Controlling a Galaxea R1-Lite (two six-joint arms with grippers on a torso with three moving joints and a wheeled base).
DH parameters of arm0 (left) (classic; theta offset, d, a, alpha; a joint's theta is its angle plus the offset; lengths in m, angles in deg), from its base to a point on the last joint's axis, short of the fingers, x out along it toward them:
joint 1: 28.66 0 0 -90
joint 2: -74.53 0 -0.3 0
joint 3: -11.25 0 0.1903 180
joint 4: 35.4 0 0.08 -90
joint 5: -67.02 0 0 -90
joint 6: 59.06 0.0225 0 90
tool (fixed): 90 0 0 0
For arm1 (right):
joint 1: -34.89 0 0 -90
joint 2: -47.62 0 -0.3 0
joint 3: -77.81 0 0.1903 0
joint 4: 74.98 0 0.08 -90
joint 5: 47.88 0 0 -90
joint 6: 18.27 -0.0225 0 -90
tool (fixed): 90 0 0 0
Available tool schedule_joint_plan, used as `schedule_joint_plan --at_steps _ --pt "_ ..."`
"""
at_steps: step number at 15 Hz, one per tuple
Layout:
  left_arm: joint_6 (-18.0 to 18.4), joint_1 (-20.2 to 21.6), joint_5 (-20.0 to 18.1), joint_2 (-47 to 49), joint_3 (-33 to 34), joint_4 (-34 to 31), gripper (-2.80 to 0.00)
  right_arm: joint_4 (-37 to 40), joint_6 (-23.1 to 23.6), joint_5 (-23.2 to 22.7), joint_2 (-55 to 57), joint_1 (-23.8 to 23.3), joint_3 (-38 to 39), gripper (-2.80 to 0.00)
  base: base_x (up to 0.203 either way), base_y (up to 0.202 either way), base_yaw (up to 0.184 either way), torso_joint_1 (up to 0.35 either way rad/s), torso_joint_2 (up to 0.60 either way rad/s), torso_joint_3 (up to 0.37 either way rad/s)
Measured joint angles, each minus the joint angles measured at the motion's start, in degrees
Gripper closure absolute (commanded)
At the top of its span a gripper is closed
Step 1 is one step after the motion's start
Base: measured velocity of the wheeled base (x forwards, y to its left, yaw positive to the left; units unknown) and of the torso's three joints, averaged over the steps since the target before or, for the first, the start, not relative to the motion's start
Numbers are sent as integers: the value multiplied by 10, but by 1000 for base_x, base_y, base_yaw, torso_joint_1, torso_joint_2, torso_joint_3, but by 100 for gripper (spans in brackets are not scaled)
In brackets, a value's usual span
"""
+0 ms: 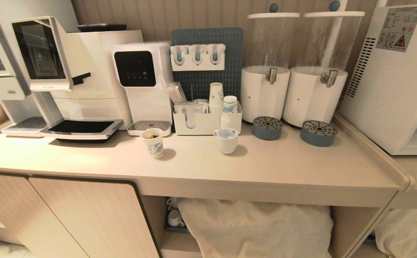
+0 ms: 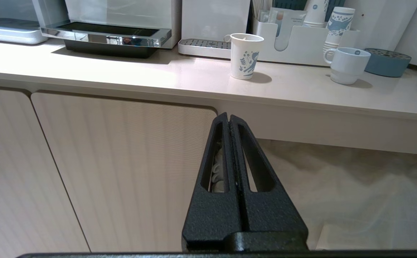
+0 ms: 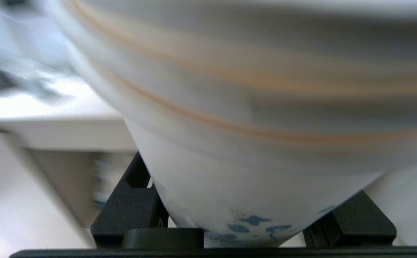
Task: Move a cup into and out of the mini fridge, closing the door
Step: Place the paper cup on the table
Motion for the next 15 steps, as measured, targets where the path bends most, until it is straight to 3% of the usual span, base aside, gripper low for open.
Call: schedule_joint_plan --at_steps 3,7,11,15 --pt "0 0 0 0 0 1 0 113 -46 -55 23 0 -153 0 0 0 0 0 0 0" --pt "1 0 -1 0 0 1 0 129 -105 -31 153 35 -291 0 0 0 0 0 0 0" --pt "-2 0 -1 0 0 1 0 130 -115 27 276 187 -323 0 0 0 0 0 0 0" --pt "-1 0 -1 0 0 1 0 112 -93 36 385 218 -306 0 0 0 0 0 0 0"
